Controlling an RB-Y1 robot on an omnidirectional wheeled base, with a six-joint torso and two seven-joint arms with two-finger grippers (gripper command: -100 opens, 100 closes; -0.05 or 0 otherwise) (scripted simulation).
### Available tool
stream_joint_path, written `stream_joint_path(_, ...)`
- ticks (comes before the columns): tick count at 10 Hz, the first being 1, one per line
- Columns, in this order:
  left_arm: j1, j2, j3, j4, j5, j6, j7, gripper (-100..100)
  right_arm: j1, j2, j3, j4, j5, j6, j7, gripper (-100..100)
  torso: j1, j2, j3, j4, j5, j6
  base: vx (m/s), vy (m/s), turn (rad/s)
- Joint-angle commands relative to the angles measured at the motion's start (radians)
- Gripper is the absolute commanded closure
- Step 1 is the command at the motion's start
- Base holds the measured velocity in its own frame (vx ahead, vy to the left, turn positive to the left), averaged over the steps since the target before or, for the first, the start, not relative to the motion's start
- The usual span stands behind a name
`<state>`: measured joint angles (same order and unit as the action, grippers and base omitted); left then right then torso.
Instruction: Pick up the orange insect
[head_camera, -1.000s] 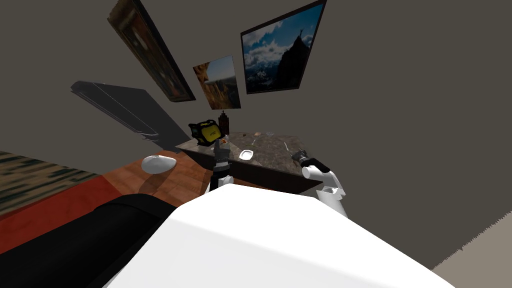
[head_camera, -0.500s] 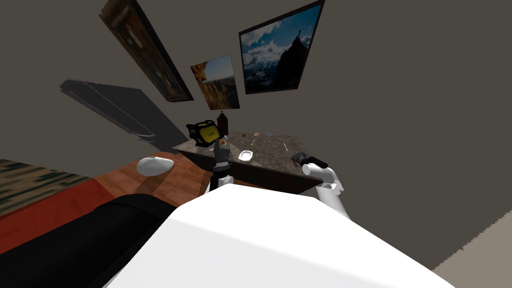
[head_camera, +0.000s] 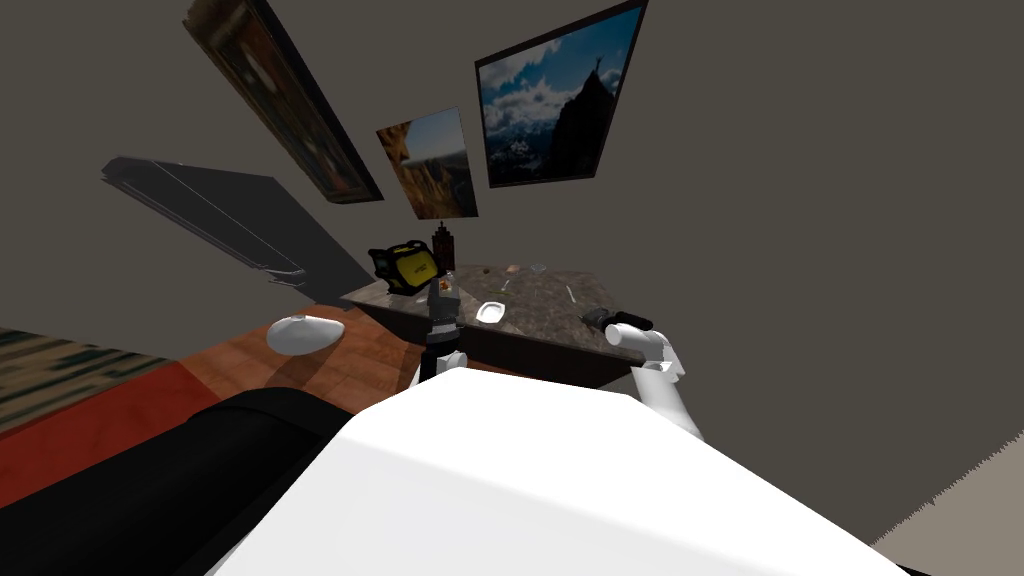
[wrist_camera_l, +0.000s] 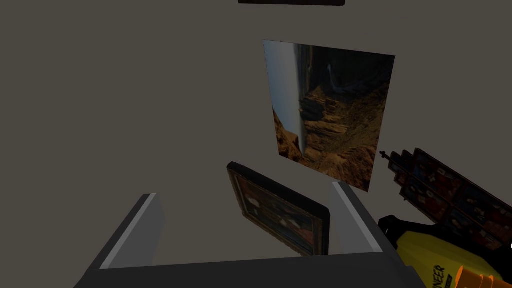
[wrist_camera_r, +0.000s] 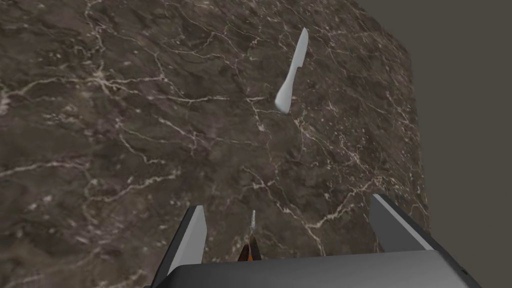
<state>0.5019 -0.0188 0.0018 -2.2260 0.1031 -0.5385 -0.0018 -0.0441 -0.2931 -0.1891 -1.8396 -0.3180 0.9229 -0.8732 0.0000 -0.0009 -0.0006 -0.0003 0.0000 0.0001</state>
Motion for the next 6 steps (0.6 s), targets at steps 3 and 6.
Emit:
stream_joint_path(3,0.000,0.000,0.000,0.000,0.000,0.000,0.000,0,-0.034,-0.013,-0.015,0.042,-0.021,0.107,-0.068,-100,0.000,0.000,0.000,0.000,0.000,0.000,0.018,0.005,-0.027)
stream_joint_path(6,0.000,0.000,0.000,0.000,0.000,0.000,0.000,0,-0.079,-0.031,-0.033,0.097,-0.047,0.192,-0.150,-100,0.000,0.000,0.000,0.000,0.000,0.000,0.022,0.004,-0.032)
